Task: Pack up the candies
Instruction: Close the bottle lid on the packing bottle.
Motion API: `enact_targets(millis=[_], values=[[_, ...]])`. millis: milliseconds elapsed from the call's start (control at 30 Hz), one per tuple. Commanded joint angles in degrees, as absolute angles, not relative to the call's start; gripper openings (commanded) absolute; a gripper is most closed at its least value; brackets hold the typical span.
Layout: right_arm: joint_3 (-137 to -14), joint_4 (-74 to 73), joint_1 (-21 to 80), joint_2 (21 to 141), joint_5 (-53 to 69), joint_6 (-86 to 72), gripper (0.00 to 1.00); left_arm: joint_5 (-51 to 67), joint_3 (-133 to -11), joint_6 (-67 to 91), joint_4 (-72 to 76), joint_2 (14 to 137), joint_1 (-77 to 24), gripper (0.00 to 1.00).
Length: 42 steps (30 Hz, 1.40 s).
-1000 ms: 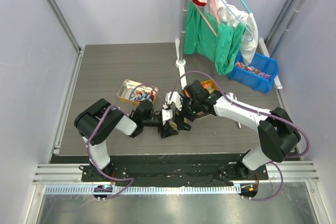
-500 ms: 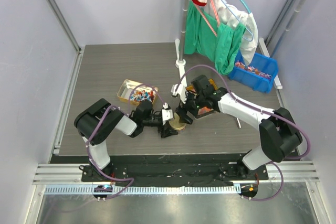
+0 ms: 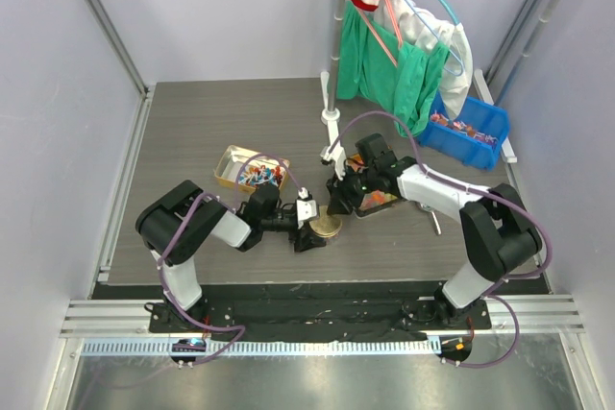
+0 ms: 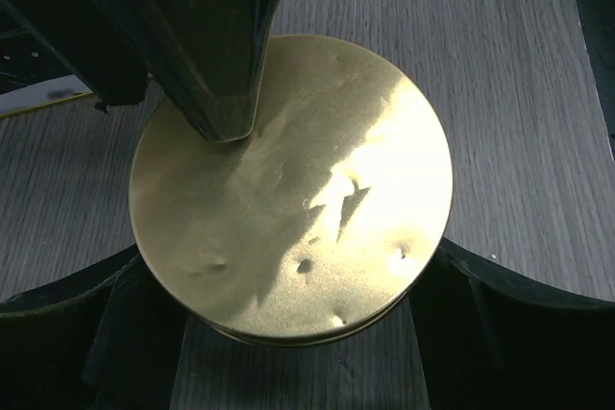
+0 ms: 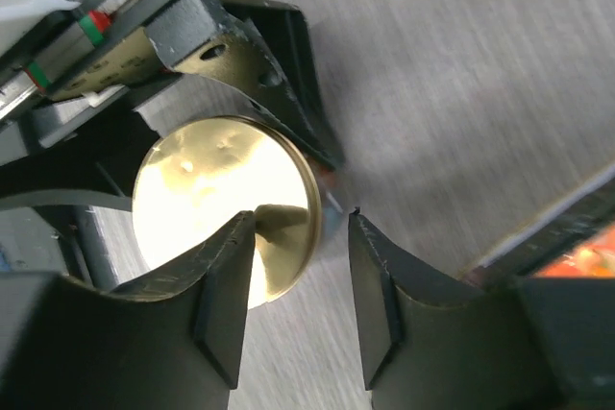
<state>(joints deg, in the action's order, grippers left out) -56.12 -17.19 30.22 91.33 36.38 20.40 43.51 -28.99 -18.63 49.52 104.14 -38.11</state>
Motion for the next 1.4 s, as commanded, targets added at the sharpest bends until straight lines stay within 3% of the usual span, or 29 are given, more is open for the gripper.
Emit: enact_targets(millis=[0,133,300,467,833,1367], values=[[-57.13,-14.85,30.41,92.29,38.94,18.46,0.46,41.66,-29.80,-20.13,48.16,104.68,-37.79,0.51],[-57.22,-14.59,30.41,92.81,38.41,18.28,0.31,41.66,-29.88,-20.04,48.08,104.77,-37.79,0.51],[-57.30,-14.85,30.32,92.99,38.06,18.46,0.30,41.49,-29.97,-20.13,47.90,104.68,-37.79,0.51],[-58.09,-16.17,30.41,93.08,40.16,18.54,0.40,41.48,-30.06,-20.13,47.73,104.59,-37.79,0.51],[-56.77,-17.30,30.76,87.89,42.09,20.21,0.10,41.40,-30.32,-20.21,47.46,104.85,-37.79,0.51],[-63.37,-32.60,35.42,99.58,42.46,31.10,0.01,41.13,-30.41,-20.30,46.85,104.77,-37.79,0.51]])
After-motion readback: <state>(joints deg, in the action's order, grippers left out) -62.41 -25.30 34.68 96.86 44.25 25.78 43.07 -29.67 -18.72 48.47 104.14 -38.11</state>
